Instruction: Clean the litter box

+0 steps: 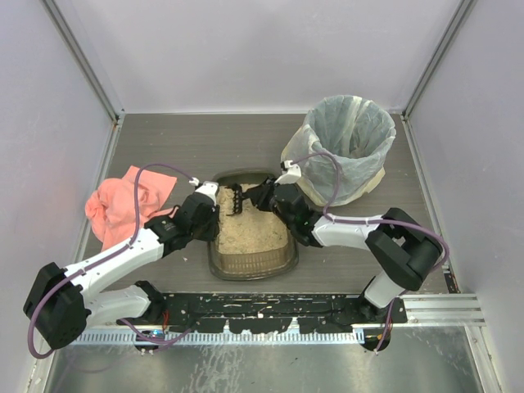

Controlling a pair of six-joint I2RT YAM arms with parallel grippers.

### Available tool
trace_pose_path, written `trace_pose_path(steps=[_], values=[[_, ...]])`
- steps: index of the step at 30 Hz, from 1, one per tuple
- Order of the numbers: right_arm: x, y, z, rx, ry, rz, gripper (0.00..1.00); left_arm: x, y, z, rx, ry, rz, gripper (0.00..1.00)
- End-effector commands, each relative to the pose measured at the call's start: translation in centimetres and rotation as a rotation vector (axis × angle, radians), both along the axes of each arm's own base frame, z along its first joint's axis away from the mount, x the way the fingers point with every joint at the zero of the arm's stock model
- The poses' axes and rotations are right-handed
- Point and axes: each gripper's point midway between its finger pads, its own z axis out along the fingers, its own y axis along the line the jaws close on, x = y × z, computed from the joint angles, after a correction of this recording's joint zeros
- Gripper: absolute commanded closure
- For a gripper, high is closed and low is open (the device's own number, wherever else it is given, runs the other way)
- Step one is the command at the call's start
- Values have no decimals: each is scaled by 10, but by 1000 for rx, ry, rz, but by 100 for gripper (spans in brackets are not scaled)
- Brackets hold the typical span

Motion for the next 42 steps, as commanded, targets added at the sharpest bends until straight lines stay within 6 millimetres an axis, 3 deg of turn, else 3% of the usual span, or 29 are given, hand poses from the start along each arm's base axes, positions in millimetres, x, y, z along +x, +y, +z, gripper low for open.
trace_pose_path(steps=[1, 6, 13, 22, 34, 42], values=[[-12, -2, 23, 99, -4, -15, 96, 10, -13, 15, -47, -50, -36, 69], [-17, -19, 30, 159, 20, -82, 99, 8, -16, 22, -70, -54, -40, 67], [-24, -37, 23, 210, 69, -147, 99, 7, -16, 38, -106, -76, -32, 39], [-35, -55, 31, 280, 79, -187, 99, 7, -11, 68, -142, -121, 2, 18], [-63, -91, 45, 425, 51, -197, 99, -2, 11, 133, -180, -235, 27, 0], [-80, -107, 53, 548, 54, -165, 99, -17, 25, 151, -171, -257, 7, 2]])
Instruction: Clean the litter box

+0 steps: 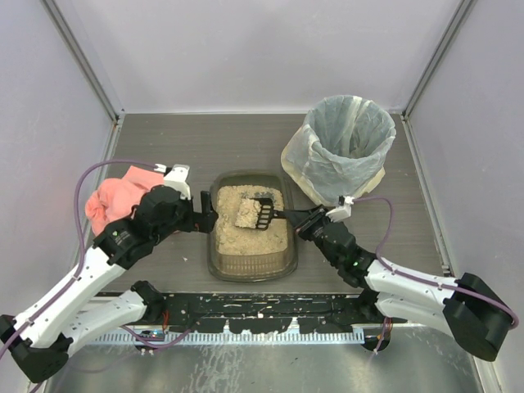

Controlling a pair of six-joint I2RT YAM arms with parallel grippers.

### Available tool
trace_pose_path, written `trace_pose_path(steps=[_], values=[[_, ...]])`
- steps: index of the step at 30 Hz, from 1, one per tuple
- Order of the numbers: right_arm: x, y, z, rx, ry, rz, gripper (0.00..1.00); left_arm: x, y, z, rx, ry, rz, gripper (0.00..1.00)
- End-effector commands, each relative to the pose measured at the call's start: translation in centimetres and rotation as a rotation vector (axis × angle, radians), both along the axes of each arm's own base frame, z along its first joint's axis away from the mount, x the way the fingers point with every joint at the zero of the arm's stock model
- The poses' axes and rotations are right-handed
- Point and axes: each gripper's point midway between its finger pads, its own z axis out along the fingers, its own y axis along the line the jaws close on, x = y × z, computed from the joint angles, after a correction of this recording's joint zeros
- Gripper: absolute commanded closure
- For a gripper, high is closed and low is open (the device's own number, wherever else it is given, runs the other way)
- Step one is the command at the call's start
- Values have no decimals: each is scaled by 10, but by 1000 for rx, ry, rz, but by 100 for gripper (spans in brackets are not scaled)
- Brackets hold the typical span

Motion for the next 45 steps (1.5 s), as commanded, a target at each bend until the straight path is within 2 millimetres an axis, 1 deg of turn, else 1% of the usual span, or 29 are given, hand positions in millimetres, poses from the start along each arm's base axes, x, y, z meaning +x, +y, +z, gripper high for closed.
trace_pose_path(steps=[1, 7, 9, 11, 12, 16, 17, 18, 19, 22, 23, 24, 26, 27, 30, 31, 33, 34, 35, 36, 37, 38, 40, 41, 42, 43, 44, 45], values=[[-2, 0, 41, 198, -69, 2, 99, -8, 12, 20, 15, -40, -11, 2], [-6, -18, 33, 266, -51, -47, 99, -24, 28, 21, 45, -46, -26, 2], [-6, -15, 32, 266, -47, -36, 99, -27, 31, 20, 44, -56, -28, 2], [-7, -8, 33, 255, -52, -2, 99, -27, 31, 17, 39, -62, -26, 2], [-7, -8, 34, 261, -53, -1, 99, -28, 30, 16, 39, -56, -29, 2], [-4, -19, 32, 301, -53, -63, 99, -26, 29, 8, 70, -18, -27, 2], [-4, -16, 33, 292, -55, -47, 99, -28, 29, 3, 82, 9, -34, 2], [-5, -10, 31, 275, -51, -20, 99, -31, 29, 1, 87, 23, -42, 2], [-6, -7, 32, 279, -61, -4, 99, -32, 28, 0, 88, 26, -47, 2], [-4, -26, 24, 296, -55, -87, 99, -32, 29, 4, 69, -3, -42, 2], [-3, -27, 22, 287, -47, -96, 99, -32, 31, 5, 72, -5, -36, 2], [-4, -20, 25, 271, -47, -68, 99, -32, 32, 5, 75, -7, -32, 2], [-7, 1, 40, 255, -79, 35, 99, -31, 34, 6, 74, -14, -22, 2], [-7, 1, 45, 254, -94, 40, 99, -31, 34, 6, 74, -15, -20, 2], [1, -26, 41, 258, -71, -85, 99, -31, 34, 4, 87, -3, -15, 2], [0, -25, 42, 253, -75, -79, 99, -31, 36, 3, 91, -2, -10, 2], [-1, -8, 53, 232, -96, 11, 100, -30, 37, 4, 91, -8, -2, 2], [-2, -5, 51, 221, -93, 38, 100, -29, 38, 5, 87, -13, 2, 2], [0, -12, 48, 236, -83, 20, 100, -29, 38, 6, 86, -16, 4, 2], [3, -25, 48, 272, -86, -27, 99, -29, 39, 6, 87, -19, 8, 2], [5, -32, 46, 293, -77, -47, 100, -29, 40, 7, 88, -20, 10, 2], [5, -27, 48, 293, -75, -11, 100, -30, 40, 7, 87, -21, 11, 2], [1, -5, 57, 276, -93, 120, 100, -31, 41, 9, 80, -30, 14, 2], [1, -4, 58, 294, -101, 144, 100, -30, 41, 9, 77, -34, 16, 2], [3, -11, 58, 332, -99, 130, 100, -30, 42, 11, 76, -38, 15, 2], [7, -25, 53, 370, -83, 83, 99, -31, 42, 10, 77, -36, 17, 2], [10, -32, 48, 381, -64, 56, 99, -31, 43, 10, 78, -36, 19, 2], [11, -28, 47, 347, -61, 74, 100, -31, 43, 10, 77, -37, 19, 2]])
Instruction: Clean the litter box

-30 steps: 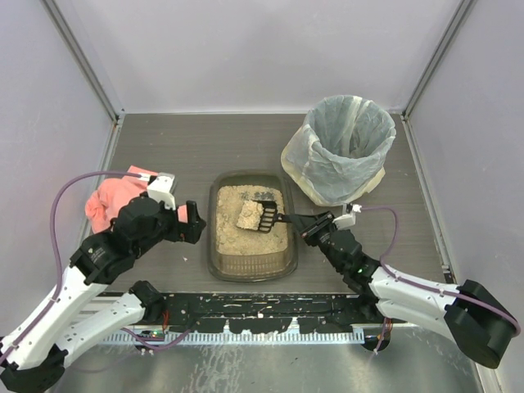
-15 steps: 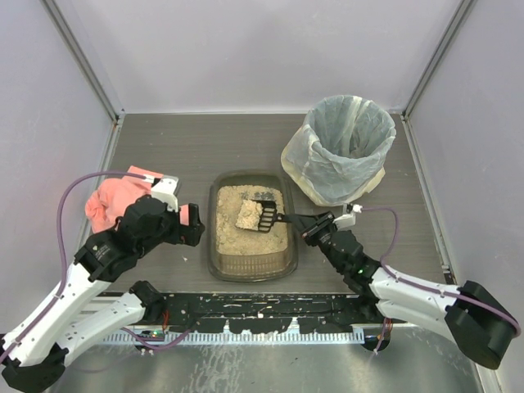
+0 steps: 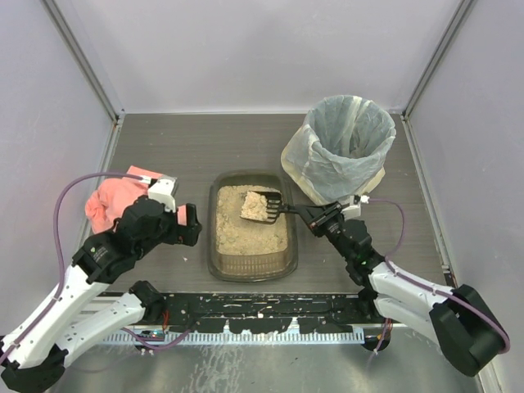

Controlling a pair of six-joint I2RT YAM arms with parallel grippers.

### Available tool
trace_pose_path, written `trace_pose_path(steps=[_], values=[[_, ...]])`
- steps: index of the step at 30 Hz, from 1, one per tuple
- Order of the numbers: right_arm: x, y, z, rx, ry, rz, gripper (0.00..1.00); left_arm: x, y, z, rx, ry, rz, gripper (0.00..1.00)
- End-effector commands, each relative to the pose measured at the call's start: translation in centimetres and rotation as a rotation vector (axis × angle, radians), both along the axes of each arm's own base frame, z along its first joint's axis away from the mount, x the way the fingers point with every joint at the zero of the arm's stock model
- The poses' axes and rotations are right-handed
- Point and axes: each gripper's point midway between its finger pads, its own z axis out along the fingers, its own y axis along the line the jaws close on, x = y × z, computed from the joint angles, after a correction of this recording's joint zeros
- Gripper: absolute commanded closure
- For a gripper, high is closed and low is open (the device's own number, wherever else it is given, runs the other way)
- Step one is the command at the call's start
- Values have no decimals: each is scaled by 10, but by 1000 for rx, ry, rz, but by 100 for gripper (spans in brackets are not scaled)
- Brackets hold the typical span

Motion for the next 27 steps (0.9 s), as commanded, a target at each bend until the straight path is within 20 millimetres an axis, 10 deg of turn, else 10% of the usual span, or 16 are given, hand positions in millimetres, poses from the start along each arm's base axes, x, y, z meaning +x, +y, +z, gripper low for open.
trace_pose_path(steps=[1, 3, 6, 10, 13, 17, 20, 24, 27], values=[[0, 11, 44, 103, -100, 102, 100, 3, 2, 12, -15, -45, 13, 2], [-7, 20, 53, 150, -131, 184, 100, 3, 2, 12, -15, -46, 16, 2], [4, -16, 37, 199, -83, 52, 100, 4, 3, 10, -5, -39, 18, 2], [-3, 7, 56, 141, -148, 179, 99, 5, 3, 10, -4, -41, 23, 2], [10, -26, 51, 159, -119, 34, 99, 8, 2, 10, 2, -40, 23, 2], [2, 3, 62, 81, -171, 164, 99, 10, 1, 8, 13, -36, 26, 2], [12, -33, 39, 145, -92, 15, 100, 12, 0, 7, 26, -30, 26, 2], [4, -2, 51, 122, -139, 164, 100, 13, -1, 5, 32, -23, 27, 2], [12, -28, 34, 188, -73, 47, 99, 15, -2, 5, 36, -22, 26, 2]])
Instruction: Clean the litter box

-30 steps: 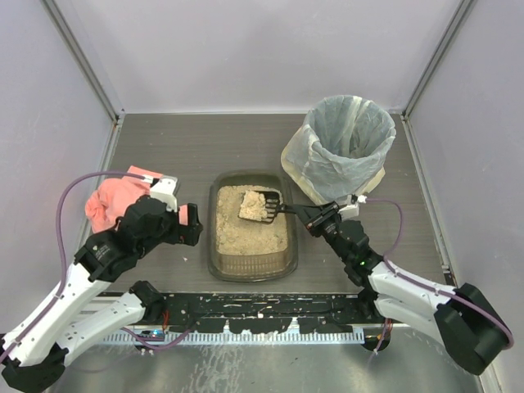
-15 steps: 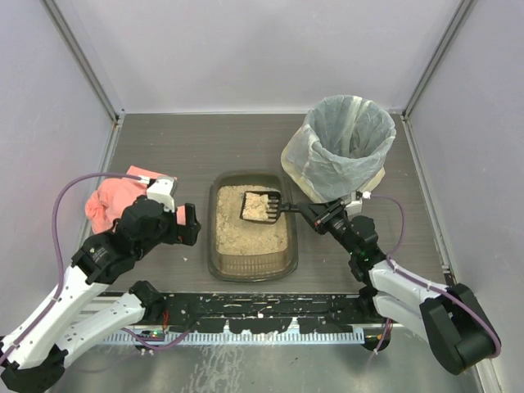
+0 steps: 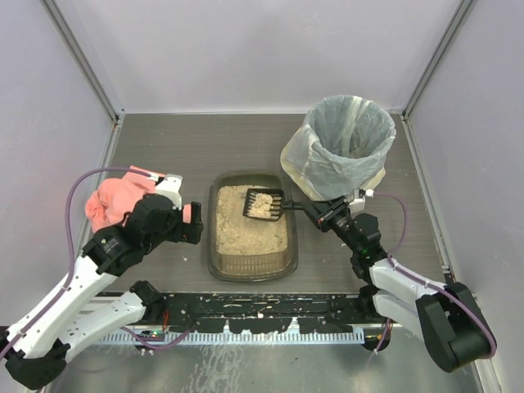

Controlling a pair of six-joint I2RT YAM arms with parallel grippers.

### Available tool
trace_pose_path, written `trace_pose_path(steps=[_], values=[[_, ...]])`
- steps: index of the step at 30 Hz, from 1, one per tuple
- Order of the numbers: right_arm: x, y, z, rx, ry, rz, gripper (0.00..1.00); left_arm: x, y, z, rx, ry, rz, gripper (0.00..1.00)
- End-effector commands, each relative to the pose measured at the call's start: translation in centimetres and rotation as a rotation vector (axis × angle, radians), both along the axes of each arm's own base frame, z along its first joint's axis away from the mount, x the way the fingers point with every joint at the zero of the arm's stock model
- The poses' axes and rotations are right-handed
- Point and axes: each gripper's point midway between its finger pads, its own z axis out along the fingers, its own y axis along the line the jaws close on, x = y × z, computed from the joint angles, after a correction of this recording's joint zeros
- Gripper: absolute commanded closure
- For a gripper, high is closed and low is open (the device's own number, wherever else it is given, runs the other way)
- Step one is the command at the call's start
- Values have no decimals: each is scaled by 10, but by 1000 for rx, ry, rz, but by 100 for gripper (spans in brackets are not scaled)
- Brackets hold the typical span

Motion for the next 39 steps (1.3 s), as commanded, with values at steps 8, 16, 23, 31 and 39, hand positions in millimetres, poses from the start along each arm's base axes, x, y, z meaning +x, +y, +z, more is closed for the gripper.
trace_pose_path(steps=[8, 16, 23, 31, 39], values=[[3, 2, 27, 49, -76, -14, 100, 14, -4, 15, -21, -47, 38, 2], [-3, 13, 26, -14, -89, 24, 99, 25, -9, 14, -31, -56, 68, 2], [-5, 11, 24, -39, -91, 16, 100, 29, -13, 19, -46, -71, 69, 2], [-5, 22, 29, -60, -111, 56, 99, 32, -16, 11, -53, -60, 81, 2], [-2, 22, 27, -51, -102, 38, 99, 35, -15, 11, -50, -70, 93, 2]])
